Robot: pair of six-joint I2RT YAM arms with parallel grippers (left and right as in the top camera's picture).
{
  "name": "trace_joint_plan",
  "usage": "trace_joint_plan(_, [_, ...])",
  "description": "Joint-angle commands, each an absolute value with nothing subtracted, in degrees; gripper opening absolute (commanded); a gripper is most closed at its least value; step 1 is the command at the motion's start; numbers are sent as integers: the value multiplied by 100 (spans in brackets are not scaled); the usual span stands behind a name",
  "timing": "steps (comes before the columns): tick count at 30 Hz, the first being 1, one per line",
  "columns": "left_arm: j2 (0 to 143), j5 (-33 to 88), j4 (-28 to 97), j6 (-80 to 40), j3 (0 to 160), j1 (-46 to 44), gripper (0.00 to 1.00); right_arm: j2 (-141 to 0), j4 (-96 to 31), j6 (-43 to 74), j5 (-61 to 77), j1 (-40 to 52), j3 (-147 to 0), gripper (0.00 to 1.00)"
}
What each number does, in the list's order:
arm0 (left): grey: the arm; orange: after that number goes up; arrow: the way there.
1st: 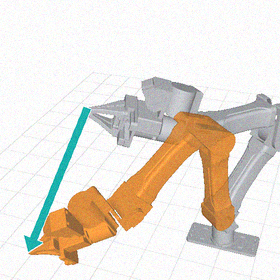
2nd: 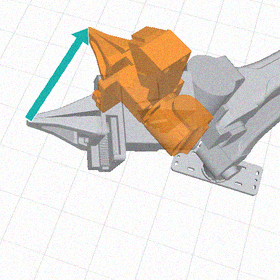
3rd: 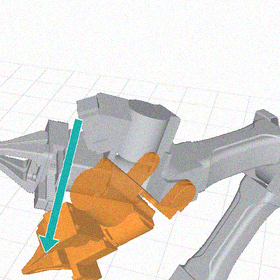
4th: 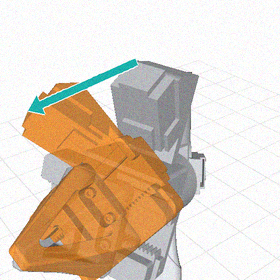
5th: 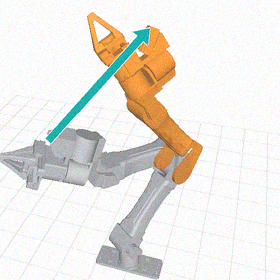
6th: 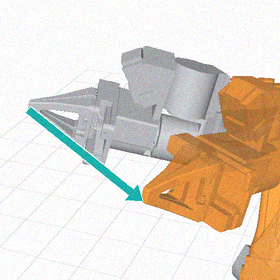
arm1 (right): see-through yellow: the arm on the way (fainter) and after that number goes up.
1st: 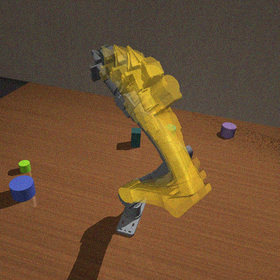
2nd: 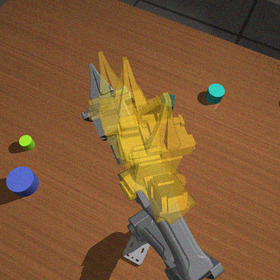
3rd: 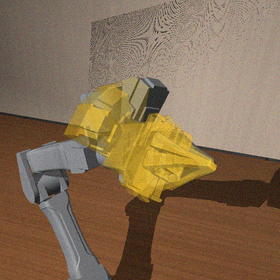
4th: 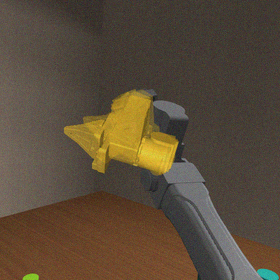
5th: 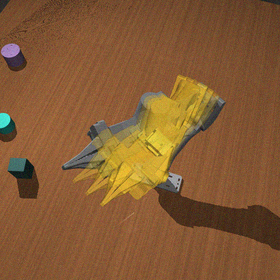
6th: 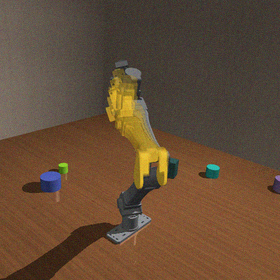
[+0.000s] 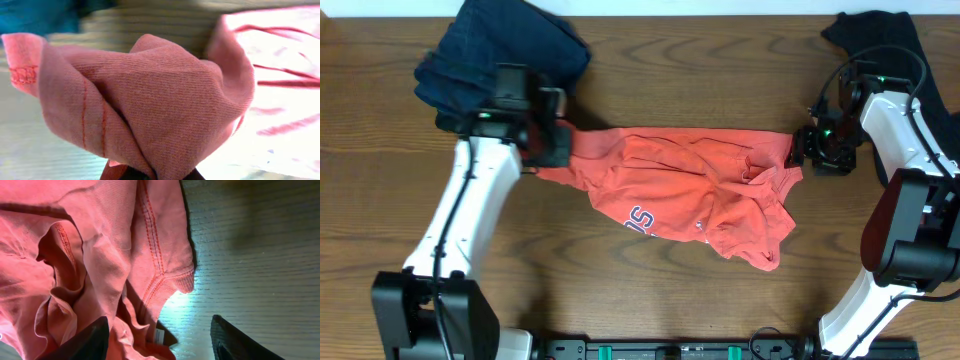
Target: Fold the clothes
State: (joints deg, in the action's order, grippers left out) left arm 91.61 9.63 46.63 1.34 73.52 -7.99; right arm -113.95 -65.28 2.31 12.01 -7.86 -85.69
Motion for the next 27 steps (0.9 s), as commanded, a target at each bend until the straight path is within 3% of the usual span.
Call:
trace_joint_plan(1, [9144, 956, 4565, -71, 7358, -1319, 6, -11262, -6525, 158, 1249, -703, -8545, 63])
trace_joint_plan(21, [10449, 1133, 2926, -794, 7358, -3341, 7, -11262, -6427, 161, 1249, -666, -8545, 65])
trace_joint_plan(22, [10449, 1133, 2895, -829, 7358, -3382, 10, -11262, -6427, 161, 1249, -668, -8545, 65])
trace_joint_plan(23, [10449, 1133, 2862, -827, 7358, -3424, 24, -11262, -6427, 161, 1249, -668, -8545, 65])
trace_joint_plan(25, [10447, 1131, 2823, -827, 7358, -3476, 77, -11262, -6423, 161, 1249, -668, -8545, 65])
trace_joint_plan(26, [10447, 1133, 2814, -825, 7360, -3483, 98, -11262, -6418, 161, 1249, -668, -8545, 65])
trace_joint_plan(27, [10440, 1133, 2825, -825, 7376, -3481, 98, -11262, -6414, 161, 1247, -668, -8545, 65])
